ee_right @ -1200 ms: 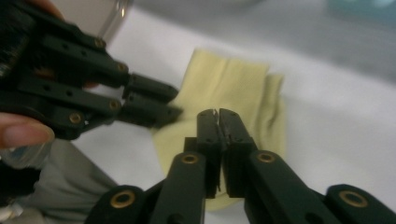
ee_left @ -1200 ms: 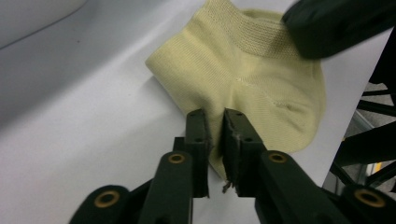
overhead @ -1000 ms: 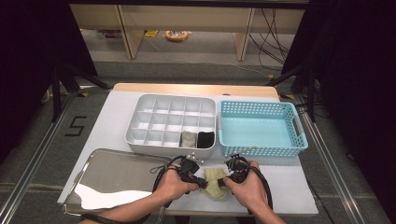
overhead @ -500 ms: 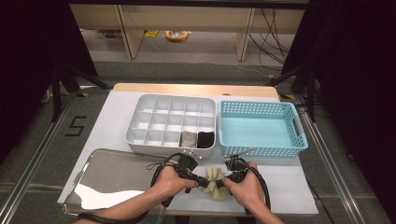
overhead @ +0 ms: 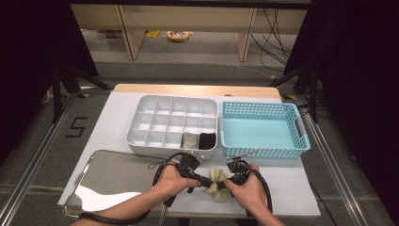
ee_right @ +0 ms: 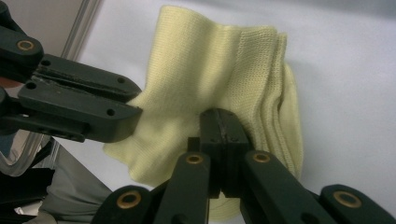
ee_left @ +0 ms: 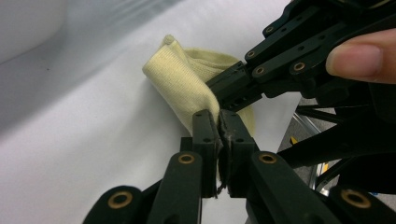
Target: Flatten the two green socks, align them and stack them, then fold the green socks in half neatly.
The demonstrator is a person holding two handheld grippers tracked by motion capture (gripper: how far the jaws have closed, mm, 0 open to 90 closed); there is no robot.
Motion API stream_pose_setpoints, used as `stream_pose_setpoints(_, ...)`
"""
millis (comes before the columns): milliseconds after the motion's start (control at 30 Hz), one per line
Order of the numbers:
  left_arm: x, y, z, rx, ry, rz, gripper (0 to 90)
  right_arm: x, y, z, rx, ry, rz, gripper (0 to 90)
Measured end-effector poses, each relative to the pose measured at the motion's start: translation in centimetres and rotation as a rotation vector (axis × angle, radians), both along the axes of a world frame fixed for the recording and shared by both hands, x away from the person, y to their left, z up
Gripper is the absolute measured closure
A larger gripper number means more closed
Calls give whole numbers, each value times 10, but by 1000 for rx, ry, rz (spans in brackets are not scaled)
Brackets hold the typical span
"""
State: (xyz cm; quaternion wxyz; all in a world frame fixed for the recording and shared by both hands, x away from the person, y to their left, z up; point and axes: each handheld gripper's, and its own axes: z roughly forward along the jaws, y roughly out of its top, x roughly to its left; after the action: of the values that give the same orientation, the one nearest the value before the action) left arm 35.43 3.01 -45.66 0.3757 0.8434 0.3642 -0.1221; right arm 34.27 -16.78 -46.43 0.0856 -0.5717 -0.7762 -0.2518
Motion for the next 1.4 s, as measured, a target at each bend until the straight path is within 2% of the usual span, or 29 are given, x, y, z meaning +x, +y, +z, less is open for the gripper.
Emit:
stream_pose_setpoints(67, 0, 0, 0, -1, -2, -2, 854, 0, 0, 0, 18, -7, 6, 900)
stream_pose_setpoints(100, 0, 1, 0, 2, -1, -2, 854, 1, -2, -3, 17, -47, 30, 900)
stream_pose_setpoints(167, 0, 1, 0, -1, -3, -2, 855, 1, -1, -3, 8, -49, 22, 900)
stream_pose_setpoints(200, 0, 1, 1, 0, -4, -3, 855, 0, -1, -1, 7, -6, 5, 900)
stream_pose_setpoints(267, 0, 1, 0, -19, 9, 1, 855, -1, 0, 0, -1, -2, -9, 900)
stream_pose_setpoints(300, 0, 1, 2, 1, 10, 4, 855, 0, 0, -1, 7, -5, -2, 900)
stream_pose_setpoints(333, 0, 1, 2, -3, 12, 3, 855, 0, -1, -1, 9, -8, 4, 900)
stream_pose_setpoints(367, 1, 1, 2, -1, 3, -3, 855, 1, -2, -4, 19, -50, 28, 900)
stream_pose_setpoints(533, 2, 1, 2, 3, -3, -6, 856, 1, -1, -3, 23, -39, 27, 900)
stream_pose_setpoints(567, 2, 1, 2, 1, 9, 3, 856, 0, 0, -3, 18, -37, 16, 900)
stream_pose_setpoints(633, 3, 1, 3, 1, 13, 9, 856, 2, -1, -4, 14, -62, 38, 900)
stream_pose_setpoints(667, 4, 1, 3, 9, 17, 10, 857, 0, 1, -1, 14, -9, -3, 900)
stream_pose_setpoints(733, 5, 1, 3, 0, 25, 16, 858, 0, 2, -1, 16, -20, 1, 900)
stream_pose_setpoints(767, 5, 2, 3, 2, 21, 11, 858, 2, 1, -4, 17, -54, 34, 900)
stream_pose_setpoints(800, 4, 0, 2, -27, 18, 33, 858, 0, 3, -1, 8, -11, 1, 900)
stream_pose_setpoints(833, 6, 2, 5, 7, 25, 11, 858, 1, 2, -2, -29, -23, 7, 900)
stream_pose_setpoints(867, 6, 2, 5, -3, 29, 11, 858, 2, 4, -4, 11, -66, 31, 900)
stream_pose_setpoints(900, 7, 2, 6, -4, 31, 14, 859, 3, 5, -4, 5, -55, 27, 900)
stream_pose_setpoints(933, 7, 2, 7, 2, 30, 13, 859, 1, 7, -1, -5, -14, -4, 900)
stream_pose_setpoints(967, 7, 2, 8, 1, 30, 18, 859, 3, 8, -3, 11, -58, 22, 900)
stream_pose_setpoints(1000, 8, 3, 8, -15, 26, 18, 860, 2, 9, -2, 6, -30, 4, 900)
stream_pose_setpoints(1033, 8, 3, 10, 8, 29, 20, 860, 1, 11, -1, 4, -15, -5, 900)
stream_pose_setpoints(1067, 8, 3, 10, 5, 33, 20, 860, 3, 11, -4, 10, -53, 15, 900)
stream_pose_setpoints(1100, 8, 3, 10, 7, 32, 20, 860, 1, 14, 0, 9, -2, -13, 900)
stream_pose_setpoints(1133, 8, 3, 10, 5, 33, 22, 860, 4, 12, -4, 15, -63, 25, 900)
stream_pose_setpoints(1200, 9, 3, 9, -7, 25, 18, 860, 5, 12, -6, 22, -76, 32, 900)
stream_pose_setpoints(1333, 7, 4, 11, 2, 27, 20, 860, 4, 13, -5, 55, -41, 9, 897)
stream_pose_setpoints(1367, 7, 5, 11, 10, 18, 20, 860, 5, 11, -5, 57, -54, 15, 890)
stream_pose_setpoints(1400, 8, 6, 12, 10, 18, 19, 860, 2, 12, 1, 52, -7, -37, 888)
